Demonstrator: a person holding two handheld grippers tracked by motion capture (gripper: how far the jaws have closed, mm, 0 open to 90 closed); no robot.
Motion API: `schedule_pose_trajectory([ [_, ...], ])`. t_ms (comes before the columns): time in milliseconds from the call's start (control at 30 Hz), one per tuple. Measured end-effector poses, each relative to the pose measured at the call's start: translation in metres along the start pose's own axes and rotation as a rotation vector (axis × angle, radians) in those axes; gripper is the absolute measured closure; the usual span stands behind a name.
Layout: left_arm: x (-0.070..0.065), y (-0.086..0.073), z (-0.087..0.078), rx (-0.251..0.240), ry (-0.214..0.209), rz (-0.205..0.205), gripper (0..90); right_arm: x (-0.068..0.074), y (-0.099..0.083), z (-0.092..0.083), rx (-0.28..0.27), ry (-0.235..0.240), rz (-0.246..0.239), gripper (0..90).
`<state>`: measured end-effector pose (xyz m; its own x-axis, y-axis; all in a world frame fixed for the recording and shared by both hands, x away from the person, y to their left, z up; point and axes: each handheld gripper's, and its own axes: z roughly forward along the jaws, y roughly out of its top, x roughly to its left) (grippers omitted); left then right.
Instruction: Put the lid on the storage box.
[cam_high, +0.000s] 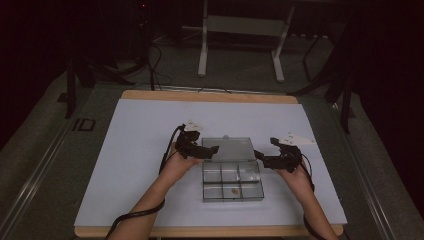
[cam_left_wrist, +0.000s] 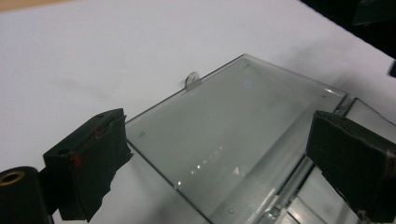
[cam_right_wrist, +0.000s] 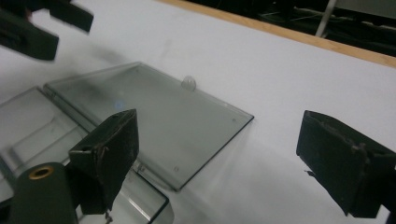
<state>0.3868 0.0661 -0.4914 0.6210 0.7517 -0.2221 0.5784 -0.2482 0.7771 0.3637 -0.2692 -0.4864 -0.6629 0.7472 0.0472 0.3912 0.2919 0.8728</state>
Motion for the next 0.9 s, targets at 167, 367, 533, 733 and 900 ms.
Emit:
schedule_pose_trajectory([
  [167, 0.010, -0.004, 0.007, 0.048, -0.007, -0.109, 14.5, -0.002, -0.001, 0.008, 0.034, -0.003, 0.014, 13.8],
  [367, 0.007, -0.011, 0.017, 0.135, -0.018, -0.150, 19.3, 0.001, -0.001, 0.011, 0.045, -0.004, 0.000, 14.1],
  [533, 0.008, -0.015, 0.023, 0.169, -0.040, -0.180, 23.6, 0.003, 0.001, 0.012, 0.050, -0.004, -0.008, 14.4],
  [733, 0.011, -0.017, 0.023, 0.177, -0.058, -0.213, 26.6, 0.005, 0.002, 0.012, 0.051, -0.001, -0.016, 14.8],
  [900, 0.015, -0.018, 0.022, 0.180, -0.075, -0.249, 30.3, 0.005, 0.002, 0.013, 0.055, -0.004, -0.017, 14.8],
])
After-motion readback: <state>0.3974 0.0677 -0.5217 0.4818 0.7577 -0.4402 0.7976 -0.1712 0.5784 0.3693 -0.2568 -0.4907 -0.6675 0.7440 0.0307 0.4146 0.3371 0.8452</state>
